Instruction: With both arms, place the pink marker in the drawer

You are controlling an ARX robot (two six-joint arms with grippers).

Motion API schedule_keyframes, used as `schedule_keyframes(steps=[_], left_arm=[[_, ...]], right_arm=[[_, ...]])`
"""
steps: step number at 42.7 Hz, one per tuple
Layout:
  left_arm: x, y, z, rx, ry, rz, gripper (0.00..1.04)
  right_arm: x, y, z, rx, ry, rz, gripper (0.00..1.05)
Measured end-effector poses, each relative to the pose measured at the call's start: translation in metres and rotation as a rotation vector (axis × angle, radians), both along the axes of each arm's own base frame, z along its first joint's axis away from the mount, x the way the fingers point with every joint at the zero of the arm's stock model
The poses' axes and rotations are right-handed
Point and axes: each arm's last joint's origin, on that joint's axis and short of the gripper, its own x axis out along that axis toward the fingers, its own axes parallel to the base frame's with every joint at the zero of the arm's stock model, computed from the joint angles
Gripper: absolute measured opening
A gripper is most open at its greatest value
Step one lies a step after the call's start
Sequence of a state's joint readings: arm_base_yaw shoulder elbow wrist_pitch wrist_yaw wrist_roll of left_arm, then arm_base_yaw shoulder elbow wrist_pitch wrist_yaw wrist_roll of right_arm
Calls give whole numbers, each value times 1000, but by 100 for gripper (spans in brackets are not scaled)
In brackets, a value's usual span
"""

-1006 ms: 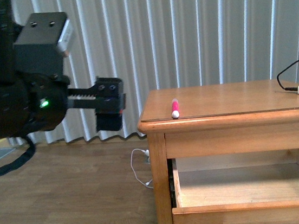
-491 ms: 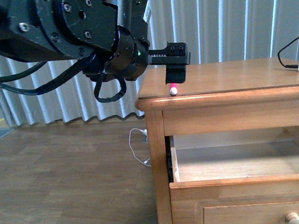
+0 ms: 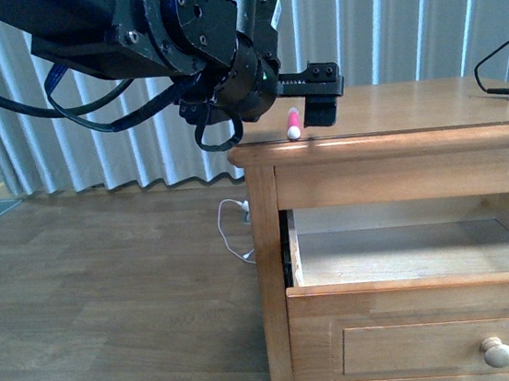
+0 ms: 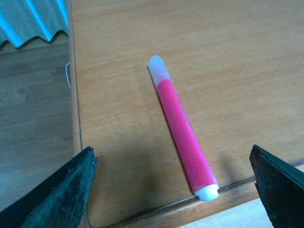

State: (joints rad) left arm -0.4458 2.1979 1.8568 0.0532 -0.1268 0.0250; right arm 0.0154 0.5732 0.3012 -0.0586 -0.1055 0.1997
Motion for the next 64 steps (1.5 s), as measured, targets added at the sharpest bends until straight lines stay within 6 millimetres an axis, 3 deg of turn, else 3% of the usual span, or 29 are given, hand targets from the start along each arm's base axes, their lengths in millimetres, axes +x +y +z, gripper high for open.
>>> schedule_keyframes(steps=[17,26,46,55,64], left_arm=[[15,-17,-14,33,52,-34,98],[18,-21,-12,56,74,-46,98],[17,-22,-11,97,86,-58,16],[6,-17,-11,67,52,-119,15],[-29,-6,4,61,-12,-248,15]], right_arm=[[0,0,0,0,0,0,96],[0,0,0,0,0,0,96],[0,0,0,0,0,0,96],[0,0,0,0,0,0,96],[0,0,0,0,0,0,96]])
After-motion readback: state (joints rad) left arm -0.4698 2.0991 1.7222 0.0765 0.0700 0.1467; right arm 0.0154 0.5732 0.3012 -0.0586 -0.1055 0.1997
